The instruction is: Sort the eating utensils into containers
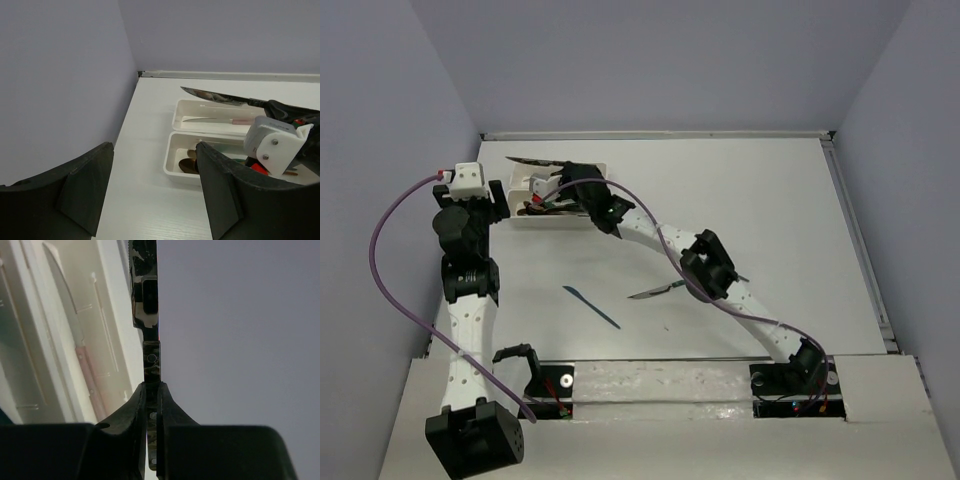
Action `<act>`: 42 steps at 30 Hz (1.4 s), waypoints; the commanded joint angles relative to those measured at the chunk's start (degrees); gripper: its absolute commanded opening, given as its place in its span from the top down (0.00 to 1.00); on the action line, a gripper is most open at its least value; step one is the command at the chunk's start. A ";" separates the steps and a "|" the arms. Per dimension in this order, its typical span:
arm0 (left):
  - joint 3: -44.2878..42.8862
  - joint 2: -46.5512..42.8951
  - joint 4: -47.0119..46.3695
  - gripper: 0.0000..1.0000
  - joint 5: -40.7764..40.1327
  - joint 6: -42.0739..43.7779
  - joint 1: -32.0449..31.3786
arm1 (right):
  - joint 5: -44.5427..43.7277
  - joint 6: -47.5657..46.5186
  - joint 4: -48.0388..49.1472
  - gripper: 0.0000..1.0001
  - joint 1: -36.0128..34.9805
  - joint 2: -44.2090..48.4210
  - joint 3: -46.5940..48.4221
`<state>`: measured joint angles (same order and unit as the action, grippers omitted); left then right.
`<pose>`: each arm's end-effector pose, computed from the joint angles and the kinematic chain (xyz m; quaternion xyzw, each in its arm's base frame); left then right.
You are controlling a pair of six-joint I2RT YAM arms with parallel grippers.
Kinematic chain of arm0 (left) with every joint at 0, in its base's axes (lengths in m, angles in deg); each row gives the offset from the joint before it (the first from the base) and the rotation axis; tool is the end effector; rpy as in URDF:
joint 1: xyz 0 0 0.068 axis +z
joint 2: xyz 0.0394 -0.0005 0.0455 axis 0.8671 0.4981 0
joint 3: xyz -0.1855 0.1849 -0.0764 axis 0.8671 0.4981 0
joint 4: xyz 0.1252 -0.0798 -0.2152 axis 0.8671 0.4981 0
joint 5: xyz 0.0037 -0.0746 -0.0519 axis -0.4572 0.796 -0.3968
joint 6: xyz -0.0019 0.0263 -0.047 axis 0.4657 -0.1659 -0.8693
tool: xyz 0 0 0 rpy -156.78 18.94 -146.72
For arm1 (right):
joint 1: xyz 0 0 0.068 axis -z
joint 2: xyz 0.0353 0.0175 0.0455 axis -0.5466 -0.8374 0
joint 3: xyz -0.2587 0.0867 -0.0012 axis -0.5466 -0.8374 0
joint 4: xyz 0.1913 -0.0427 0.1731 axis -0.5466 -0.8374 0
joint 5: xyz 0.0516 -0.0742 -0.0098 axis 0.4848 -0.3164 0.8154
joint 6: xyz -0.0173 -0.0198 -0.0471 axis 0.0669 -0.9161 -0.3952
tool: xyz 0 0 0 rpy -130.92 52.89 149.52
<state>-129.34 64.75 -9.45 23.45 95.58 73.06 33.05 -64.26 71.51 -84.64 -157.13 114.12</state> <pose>0.1981 0.0425 0.3501 0.0141 0.6599 0.1227 0.7411 0.3944 0.4821 0.2056 -0.5957 0.4507 -0.1762 0.6410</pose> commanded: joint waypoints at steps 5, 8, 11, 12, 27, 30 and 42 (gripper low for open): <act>-3.56 0.31 -1.10 0.21 2.94 0.02 0.96 | 9.32 4.64 12.07 1.00 2.28 -1.76 6.95; -3.83 0.48 -0.93 0.21 3.29 -0.07 1.13 | 10.20 5.35 10.58 1.00 2.29 -2.64 6.16; -3.83 0.75 -0.75 0.21 3.64 -0.07 1.22 | 9.85 6.40 9.87 1.00 2.29 -3.61 5.98; -3.83 0.75 -0.66 0.21 3.90 -0.07 1.22 | 9.67 6.93 9.69 1.00 2.29 -3.78 5.98; -4.00 0.75 0.04 0.21 5.57 -0.16 1.22 | 8.27 11.94 2.13 1.00 2.81 -7.04 6.15; -4.09 0.75 0.13 0.21 5.75 -0.16 1.31 | 7.56 11.77 2.22 0.90 3.34 -7.39 6.15; -4.09 0.84 0.39 0.20 6.45 -0.16 1.57 | 5.37 14.04 1.87 0.55 3.87 -6.08 5.54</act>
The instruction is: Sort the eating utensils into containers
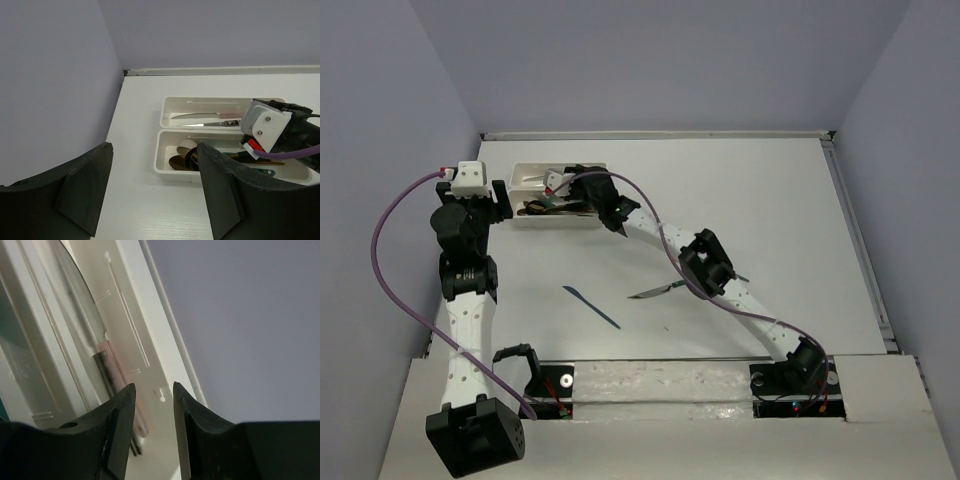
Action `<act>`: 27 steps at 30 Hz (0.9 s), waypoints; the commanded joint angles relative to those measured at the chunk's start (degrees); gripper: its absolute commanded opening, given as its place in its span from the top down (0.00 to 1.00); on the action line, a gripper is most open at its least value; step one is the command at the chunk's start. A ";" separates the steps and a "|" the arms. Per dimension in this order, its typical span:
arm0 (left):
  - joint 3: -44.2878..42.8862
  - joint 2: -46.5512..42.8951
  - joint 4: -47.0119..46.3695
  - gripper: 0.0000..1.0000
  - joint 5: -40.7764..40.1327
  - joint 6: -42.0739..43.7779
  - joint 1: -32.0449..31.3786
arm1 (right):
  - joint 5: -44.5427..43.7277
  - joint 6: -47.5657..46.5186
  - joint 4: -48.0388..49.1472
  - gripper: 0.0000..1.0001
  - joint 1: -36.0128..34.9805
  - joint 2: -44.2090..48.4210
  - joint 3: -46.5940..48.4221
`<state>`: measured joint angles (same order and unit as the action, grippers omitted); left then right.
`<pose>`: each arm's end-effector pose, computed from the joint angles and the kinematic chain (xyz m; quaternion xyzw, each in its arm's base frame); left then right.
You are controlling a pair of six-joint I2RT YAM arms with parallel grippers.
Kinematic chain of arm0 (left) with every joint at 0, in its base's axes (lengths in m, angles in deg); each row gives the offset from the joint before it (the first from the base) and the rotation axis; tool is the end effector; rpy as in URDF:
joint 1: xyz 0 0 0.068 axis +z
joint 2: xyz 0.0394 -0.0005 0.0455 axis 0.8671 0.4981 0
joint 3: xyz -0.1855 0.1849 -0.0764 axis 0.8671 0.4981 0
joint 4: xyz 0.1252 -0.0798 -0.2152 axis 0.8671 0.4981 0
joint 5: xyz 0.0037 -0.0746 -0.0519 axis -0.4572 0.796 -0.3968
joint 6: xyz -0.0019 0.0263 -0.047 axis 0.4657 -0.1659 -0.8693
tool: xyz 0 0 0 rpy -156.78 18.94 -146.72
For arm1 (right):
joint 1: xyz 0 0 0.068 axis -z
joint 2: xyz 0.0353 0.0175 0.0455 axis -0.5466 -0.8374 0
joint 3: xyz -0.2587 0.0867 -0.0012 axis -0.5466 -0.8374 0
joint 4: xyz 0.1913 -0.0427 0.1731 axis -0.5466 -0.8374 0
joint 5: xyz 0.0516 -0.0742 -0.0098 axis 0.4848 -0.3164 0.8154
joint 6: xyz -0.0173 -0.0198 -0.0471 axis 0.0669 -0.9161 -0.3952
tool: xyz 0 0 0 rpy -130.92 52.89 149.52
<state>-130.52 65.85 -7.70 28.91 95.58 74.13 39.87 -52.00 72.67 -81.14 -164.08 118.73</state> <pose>0.2017 0.0439 0.3506 0.0425 0.6700 0.0955 0.7350 0.4274 0.4682 0.1628 -0.5617 0.5039 -0.0826 0.6509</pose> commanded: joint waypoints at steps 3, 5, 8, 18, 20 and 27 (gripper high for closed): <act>-2.74 -0.26 -1.53 0.20 1.16 -0.16 0.50 | -1.98 3.27 0.62 0.52 0.37 2.80 0.14; -2.73 -0.26 -1.53 0.20 1.16 -0.16 0.50 | -2.07 4.50 0.97 0.50 0.37 4.21 -1.35; -2.65 -0.34 -1.45 0.20 1.16 -0.16 0.50 | -2.94 5.39 1.68 0.47 -0.33 8.16 -3.64; -2.21 -1.13 -1.36 0.20 -0.07 0.90 1.20 | -1.31 33.05 -16.93 0.08 -9.73 40.92 -35.38; -2.03 -1.40 -1.36 0.20 0.46 0.81 1.38 | 0.47 40.35 -17.31 0.09 -12.00 48.76 -46.64; -1.42 -2.54 -1.45 0.20 2.04 0.81 2.43 | 1.69 56.51 -30.73 0.14 -19.92 49.32 -53.91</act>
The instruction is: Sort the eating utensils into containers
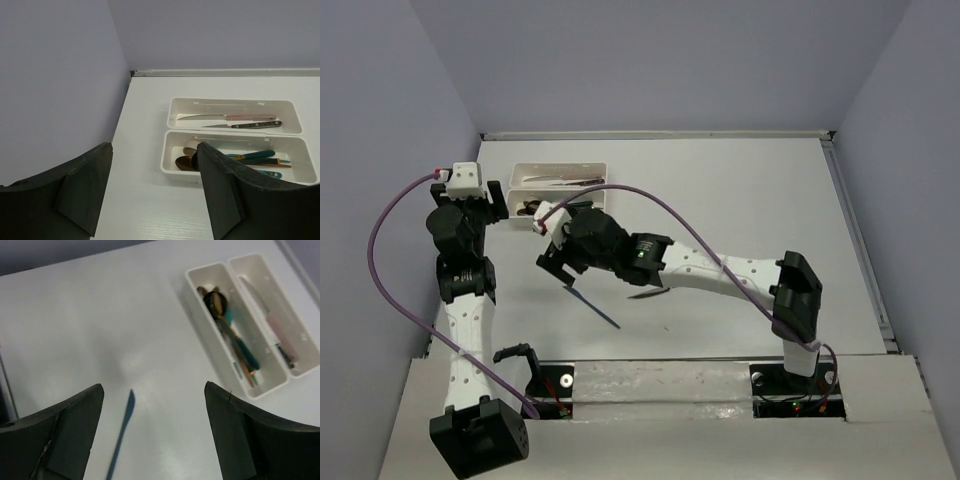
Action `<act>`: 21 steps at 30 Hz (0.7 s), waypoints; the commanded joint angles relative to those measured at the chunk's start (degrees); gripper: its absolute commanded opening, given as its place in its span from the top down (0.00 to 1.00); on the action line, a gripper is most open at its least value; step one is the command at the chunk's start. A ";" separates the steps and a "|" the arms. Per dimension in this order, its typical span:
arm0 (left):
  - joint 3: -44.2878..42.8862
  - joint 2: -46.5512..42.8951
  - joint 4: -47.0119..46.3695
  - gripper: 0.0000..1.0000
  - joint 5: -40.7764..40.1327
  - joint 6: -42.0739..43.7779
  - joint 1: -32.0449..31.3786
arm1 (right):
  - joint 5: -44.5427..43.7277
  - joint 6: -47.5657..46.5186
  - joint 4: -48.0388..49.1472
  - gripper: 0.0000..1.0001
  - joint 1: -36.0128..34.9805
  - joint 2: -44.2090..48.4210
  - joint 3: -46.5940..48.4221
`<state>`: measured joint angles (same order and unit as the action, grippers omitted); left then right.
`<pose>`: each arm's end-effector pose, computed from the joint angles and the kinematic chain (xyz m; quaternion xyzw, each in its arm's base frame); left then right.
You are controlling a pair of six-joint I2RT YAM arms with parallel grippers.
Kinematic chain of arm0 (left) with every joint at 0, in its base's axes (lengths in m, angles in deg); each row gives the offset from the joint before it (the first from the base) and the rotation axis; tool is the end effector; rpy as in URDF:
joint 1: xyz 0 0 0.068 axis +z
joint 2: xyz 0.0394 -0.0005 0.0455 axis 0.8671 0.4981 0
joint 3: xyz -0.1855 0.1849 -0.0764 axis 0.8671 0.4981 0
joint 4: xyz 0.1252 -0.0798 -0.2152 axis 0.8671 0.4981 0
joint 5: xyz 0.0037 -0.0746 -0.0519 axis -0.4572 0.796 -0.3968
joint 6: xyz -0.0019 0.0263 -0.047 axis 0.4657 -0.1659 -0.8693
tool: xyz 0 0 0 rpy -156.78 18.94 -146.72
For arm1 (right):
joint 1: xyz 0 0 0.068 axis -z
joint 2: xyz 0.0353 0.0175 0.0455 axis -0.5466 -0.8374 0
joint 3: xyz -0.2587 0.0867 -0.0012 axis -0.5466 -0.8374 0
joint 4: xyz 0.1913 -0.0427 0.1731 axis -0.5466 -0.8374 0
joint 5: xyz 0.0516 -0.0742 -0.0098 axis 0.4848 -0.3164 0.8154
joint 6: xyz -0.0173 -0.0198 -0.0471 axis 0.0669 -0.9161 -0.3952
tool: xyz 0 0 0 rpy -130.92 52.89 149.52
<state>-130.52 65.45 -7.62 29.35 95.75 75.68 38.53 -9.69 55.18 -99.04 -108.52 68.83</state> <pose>0.1988 0.0486 0.3518 0.0375 0.6683 0.1045 0.7355 0.1914 0.4152 0.3431 -0.4807 0.6612 0.2060 0.5379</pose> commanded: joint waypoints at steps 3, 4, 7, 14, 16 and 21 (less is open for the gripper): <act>-1.33 -2.33 -1.36 0.20 2.31 0.64 0.97 | 4.01 18.61 -14.50 0.17 -2.65 -6.43 -5.94; -1.33 -2.50 -1.36 0.19 2.48 0.64 1.15 | 4.18 19.41 -14.50 0.19 -2.65 -6.34 -7.26; -1.24 -2.50 -1.36 0.19 2.75 0.55 1.15 | 4.01 21.17 -14.50 0.25 -2.65 -6.95 -8.32; -1.07 -2.59 -1.27 0.20 3.71 0.55 1.24 | 4.63 22.22 -14.85 0.33 -4.40 -10.03 -9.38; -0.98 -2.41 -1.27 0.20 3.80 0.55 1.32 | 3.31 23.19 -15.72 0.35 -5.01 -11.25 -9.21; -0.89 -2.32 -1.53 0.20 3.89 0.37 1.32 | -0.11 23.98 -21.16 0.40 -6.77 -14.68 -6.83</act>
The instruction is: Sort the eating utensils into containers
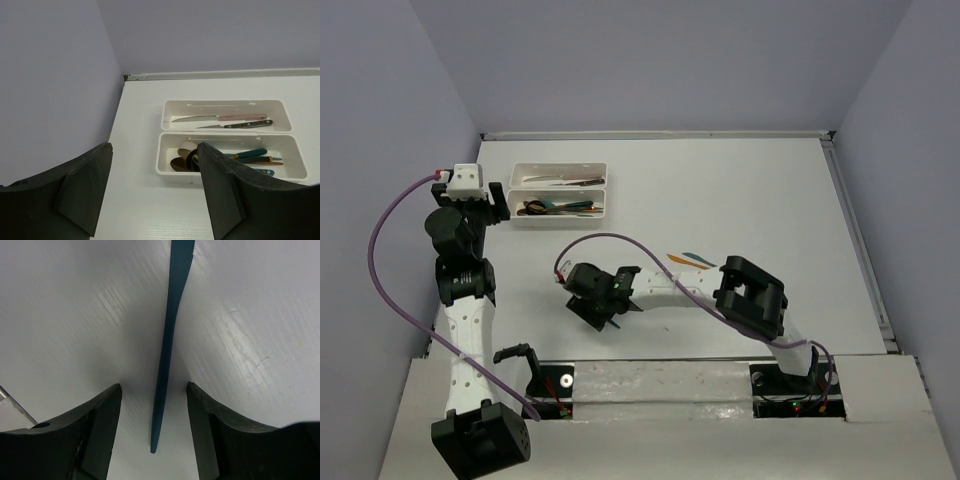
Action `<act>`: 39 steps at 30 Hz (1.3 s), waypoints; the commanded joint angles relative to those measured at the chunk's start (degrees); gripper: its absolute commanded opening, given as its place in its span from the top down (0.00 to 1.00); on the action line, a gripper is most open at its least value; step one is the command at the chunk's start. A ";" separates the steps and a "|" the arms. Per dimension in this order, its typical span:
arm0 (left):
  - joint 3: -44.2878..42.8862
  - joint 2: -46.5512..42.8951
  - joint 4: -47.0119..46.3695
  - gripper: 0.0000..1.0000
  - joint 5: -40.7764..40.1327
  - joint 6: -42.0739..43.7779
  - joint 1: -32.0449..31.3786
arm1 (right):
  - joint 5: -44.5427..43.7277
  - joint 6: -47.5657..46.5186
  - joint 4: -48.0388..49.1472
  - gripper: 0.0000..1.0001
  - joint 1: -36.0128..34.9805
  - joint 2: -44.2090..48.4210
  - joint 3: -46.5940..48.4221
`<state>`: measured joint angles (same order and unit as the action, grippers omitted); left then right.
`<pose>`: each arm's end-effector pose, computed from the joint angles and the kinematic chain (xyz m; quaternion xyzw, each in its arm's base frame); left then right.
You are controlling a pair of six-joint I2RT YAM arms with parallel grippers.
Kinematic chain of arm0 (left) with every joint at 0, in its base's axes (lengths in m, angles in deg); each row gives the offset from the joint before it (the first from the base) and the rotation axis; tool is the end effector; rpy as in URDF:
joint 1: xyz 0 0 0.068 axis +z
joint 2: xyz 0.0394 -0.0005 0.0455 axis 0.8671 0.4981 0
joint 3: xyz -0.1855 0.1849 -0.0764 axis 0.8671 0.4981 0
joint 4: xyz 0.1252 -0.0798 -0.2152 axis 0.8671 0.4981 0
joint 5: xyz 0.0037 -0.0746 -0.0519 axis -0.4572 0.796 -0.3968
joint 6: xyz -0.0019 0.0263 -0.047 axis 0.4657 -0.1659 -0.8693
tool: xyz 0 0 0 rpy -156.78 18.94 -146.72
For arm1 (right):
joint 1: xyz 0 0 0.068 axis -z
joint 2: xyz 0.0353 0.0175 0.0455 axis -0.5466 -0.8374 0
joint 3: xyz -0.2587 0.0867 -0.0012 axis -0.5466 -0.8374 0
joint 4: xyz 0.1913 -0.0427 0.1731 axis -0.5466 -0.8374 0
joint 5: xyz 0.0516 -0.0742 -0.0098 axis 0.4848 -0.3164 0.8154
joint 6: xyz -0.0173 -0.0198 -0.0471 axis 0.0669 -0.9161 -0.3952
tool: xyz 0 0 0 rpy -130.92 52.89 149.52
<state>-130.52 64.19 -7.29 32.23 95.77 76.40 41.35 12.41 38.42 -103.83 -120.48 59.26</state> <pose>0.1934 0.0478 0.3551 0.0530 0.6618 0.0945 0.7418 0.1523 0.4241 0.1712 -0.4733 0.8359 0.1417 0.2390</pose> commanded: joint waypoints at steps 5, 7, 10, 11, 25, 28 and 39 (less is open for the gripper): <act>-0.80 -0.97 -1.86 0.19 1.18 0.35 0.69 | -4.44 2.85 -8.54 0.51 -3.13 -5.63 4.67; -0.80 -0.97 -1.95 0.20 1.27 0.26 0.69 | -4.61 3.47 -8.81 0.72 -3.13 -6.16 4.50; -0.63 -0.97 -1.95 0.20 1.27 0.26 0.78 | -6.63 3.73 -8.98 1.00 -3.13 -6.86 4.59; -0.71 -1.06 -1.95 0.20 1.36 0.26 0.78 | -7.24 3.65 -8.98 1.00 -3.13 -6.95 4.85; -0.54 -1.06 -2.12 0.19 1.62 0.26 1.04 | -28.15 -15.93 12.36 1.00 -3.13 8.68 -4.01; -0.45 -1.14 -2.30 0.19 1.71 0.00 1.30 | -30.71 -26.82 20.34 1.00 -1.21 9.66 -3.16; -0.27 -0.97 -2.56 0.19 1.18 -0.18 2.36 | -18.25 -61.73 32.87 1.00 15.40 -10.62 26.34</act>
<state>-130.52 64.19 -7.29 33.31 95.62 78.06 17.31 -33.71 64.23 -93.71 -121.57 70.47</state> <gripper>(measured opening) 0.808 0.036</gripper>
